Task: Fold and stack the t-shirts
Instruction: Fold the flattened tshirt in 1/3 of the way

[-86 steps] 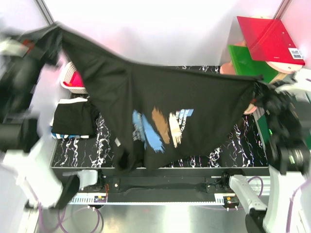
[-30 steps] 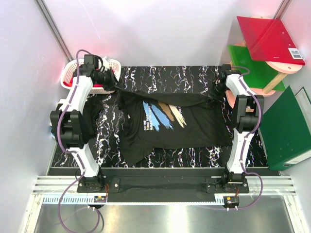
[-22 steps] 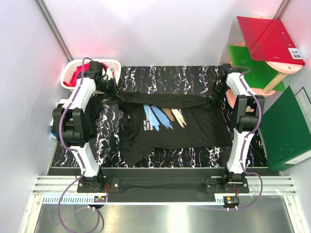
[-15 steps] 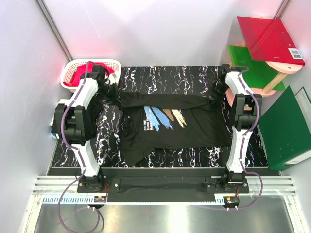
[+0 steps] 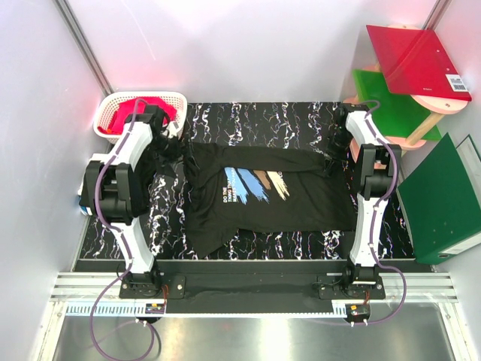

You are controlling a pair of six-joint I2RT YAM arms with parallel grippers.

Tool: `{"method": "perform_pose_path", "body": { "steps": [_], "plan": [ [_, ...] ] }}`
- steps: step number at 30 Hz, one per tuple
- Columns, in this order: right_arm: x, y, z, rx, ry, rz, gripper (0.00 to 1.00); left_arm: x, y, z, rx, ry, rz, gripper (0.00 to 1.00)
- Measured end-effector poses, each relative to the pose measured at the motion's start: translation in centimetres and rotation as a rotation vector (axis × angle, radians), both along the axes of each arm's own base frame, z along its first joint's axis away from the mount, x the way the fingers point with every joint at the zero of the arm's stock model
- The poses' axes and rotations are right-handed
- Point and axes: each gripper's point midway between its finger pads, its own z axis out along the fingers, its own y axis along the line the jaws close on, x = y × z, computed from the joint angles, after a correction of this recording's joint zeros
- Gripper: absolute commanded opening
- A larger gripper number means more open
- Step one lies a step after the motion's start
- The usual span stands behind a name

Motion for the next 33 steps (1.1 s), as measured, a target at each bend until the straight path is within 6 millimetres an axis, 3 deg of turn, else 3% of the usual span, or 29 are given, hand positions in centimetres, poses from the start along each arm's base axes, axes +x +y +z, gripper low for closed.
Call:
{"method": "perform_pose_path", "body": {
  "steps": [1,2,5,7,10,14,18,22,28,33],
  "plan": [
    [0.0,0.0,0.1,-0.002,0.003,0.0,0.32,0.2,0.1,0.2,0.004,-0.007,0.002,0.99],
    [0.0,-0.1,0.2,-0.003,0.007,0.002,0.42,0.5,0.1,0.6,0.005,-0.019,0.004,0.99],
    [0.2,-0.3,0.4,-0.015,0.003,0.01,0.68,2.2,-0.2,2.1,0.001,-0.078,0.009,0.99],
    [0.3,-0.5,0.7,-0.027,0.0,0.014,0.77,3.7,-0.5,3.0,-0.002,-0.12,0.009,0.99],
    [0.9,-1.1,1.3,-0.057,-0.025,0.027,0.79,6.3,-1.6,3.5,-0.011,-0.171,-0.005,0.99],
    [1.9,-1.9,1.8,-0.103,-0.07,0.025,0.79,8.1,-3.3,1.9,-0.028,-0.161,-0.026,0.99],
    [3.1,-2.3,2.4,-0.124,-0.112,0.015,0.77,7.9,-4.8,-0.3,-0.039,-0.105,-0.052,0.99],
    [5.1,-2.5,2.9,-0.135,-0.169,-0.002,0.75,7.5,-5.8,-0.5,-0.05,-0.091,-0.074,0.99],
    [7.3,-2.6,0.8,-0.142,-0.172,-0.012,0.72,7.3,-5.9,-0.6,-0.052,-0.088,-0.075,0.99],
    [7.2,-3.0,-0.4,-0.164,-0.14,-0.008,0.7,7.0,-5.8,-0.8,-0.05,-0.078,-0.074,0.99]
  ]
}}
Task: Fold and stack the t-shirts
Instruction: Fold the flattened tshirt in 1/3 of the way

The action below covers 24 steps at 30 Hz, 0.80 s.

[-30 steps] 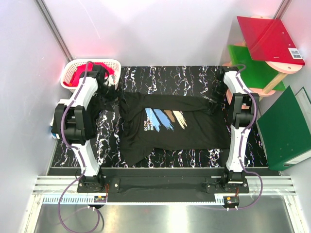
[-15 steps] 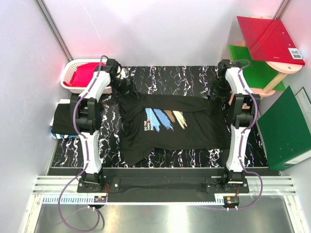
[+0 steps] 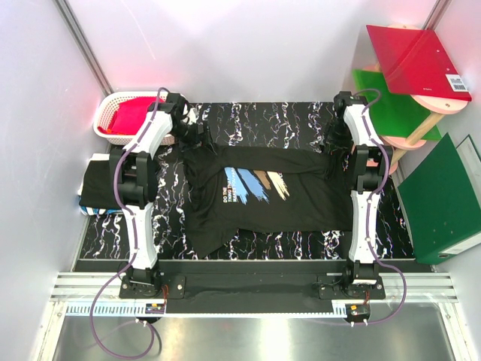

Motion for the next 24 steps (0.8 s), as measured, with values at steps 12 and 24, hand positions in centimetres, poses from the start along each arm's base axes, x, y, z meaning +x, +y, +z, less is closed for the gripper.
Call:
{"method": "perform_pose_path", "body": {
  "steps": [12,24],
  "plan": [
    [-1.3,-0.2,-0.7,-0.014,0.052,0.002,0.0,-0.1,0.0,0.0,0.001,0.001,0.0,0.99],
    [0.3,-1.7,0.6,-0.101,-0.011,-0.008,0.0,-0.3,0.1,-0.1,0.005,0.007,0.001,0.99]
  ]
}}
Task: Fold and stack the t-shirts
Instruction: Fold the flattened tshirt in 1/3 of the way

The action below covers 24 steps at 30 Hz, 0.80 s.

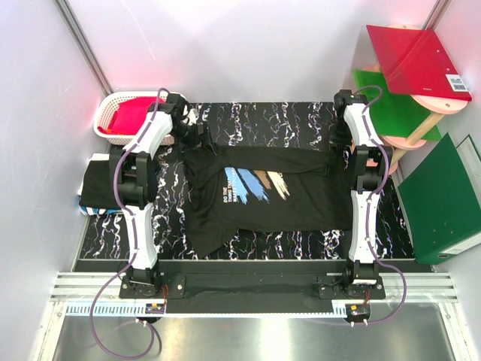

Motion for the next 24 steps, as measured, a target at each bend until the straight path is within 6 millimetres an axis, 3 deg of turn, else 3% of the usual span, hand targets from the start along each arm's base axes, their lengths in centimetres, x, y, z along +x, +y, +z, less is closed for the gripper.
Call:
{"method": "perform_pose_path", "body": {
  "steps": [5,9,12,13,15,16,19,24],
  "plan": [
    [0.2,-1.4,0.3,-0.079,-0.007,-0.012,0.0,0.0,0.0,0.0,0.0,0.0,0.0,0.99],
    [1.4,-2.3,1.2,-0.131,-0.062,-0.026,0.01,0.0,0.0,0.0,0.0,0.0,-0.001,0.99],
    [2.7,-2.8,2.2,-0.158,-0.122,-0.036,0.32,-0.1,-0.2,0.0,0.0,0.0,-0.004,0.99],
    [3.2,-2.9,2.5,-0.16,-0.141,-0.038,0.52,-0.1,-0.2,0.0,0.0,0.0,-0.005,0.99],
    [3.8,-2.9,3.0,-0.162,-0.17,-0.036,0.68,-0.1,-0.4,0.0,0.0,0.0,-0.009,0.99],
    [3.9,-2.9,3.0,-0.164,-0.171,-0.033,0.84,-0.2,-0.5,0.0,0.0,0.0,-0.011,0.99],
    [3.5,-2.8,2.9,-0.16,-0.166,-0.025,0.92,-0.3,-0.8,0.0,0.0,0.002,-0.02,0.99],
    [0.9,-2.2,3.9,-0.125,-0.135,-0.001,0.88,-0.6,-1.3,-0.1,0.0,0.006,-0.03,0.99]
  ]
}}
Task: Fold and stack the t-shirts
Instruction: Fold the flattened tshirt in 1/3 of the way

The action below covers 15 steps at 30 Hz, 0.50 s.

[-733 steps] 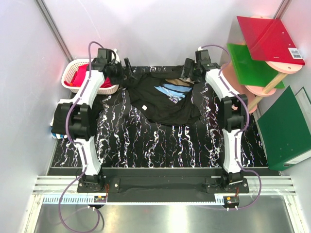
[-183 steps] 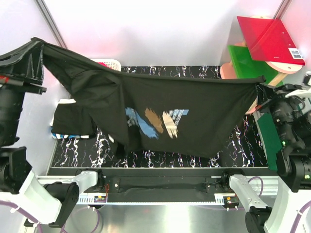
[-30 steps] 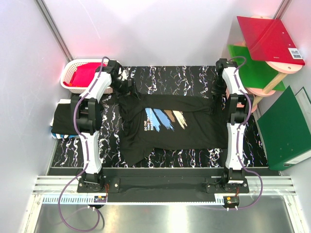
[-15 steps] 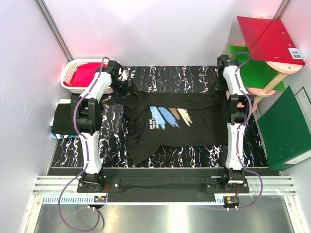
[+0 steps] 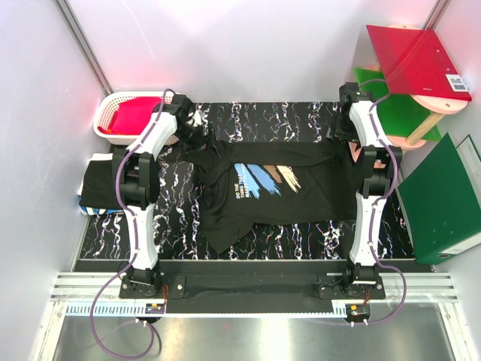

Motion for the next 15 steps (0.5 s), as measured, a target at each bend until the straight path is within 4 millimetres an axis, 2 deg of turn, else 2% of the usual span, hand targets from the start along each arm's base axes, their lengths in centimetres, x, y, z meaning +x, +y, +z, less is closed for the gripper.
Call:
{"method": "perform_pose_path", "body": {
  "steps": [1,3,6,7,9,10,15],
  "plan": [
    [-0.3,0.3,0.4,0.014,-0.004,0.006,0.83,0.0,-0.1,0.0,-0.001,-0.001,-0.001,0.99],
    [-0.4,1.0,0.7,0.054,-0.018,0.022,0.57,-0.1,-0.2,0.0,-0.003,0.0,-0.005,0.99],
    [-0.1,2.3,0.4,0.125,-0.029,0.052,0.1,-0.1,-0.4,0.0,-0.003,-0.001,-0.01,0.99],
    [-0.1,2.7,0.2,0.143,-0.024,0.066,0.02,-0.2,-0.5,0.0,-0.003,0.0,-0.012,0.99],
    [-0.2,3.6,-0.4,0.193,-0.014,0.079,0.02,-0.2,-0.5,0.0,-0.003,0.0,-0.013,0.99],
    [-0.2,3.9,-0.7,0.213,-0.008,0.084,0.14,-0.2,-0.6,0.0,-0.003,-0.001,-0.013,0.99],
    [-1.4,4.6,-2.8,0.254,0.055,0.075,0.56,-0.2,-0.6,0.0,-0.003,0.0,-0.014,0.99]
  ]
}}
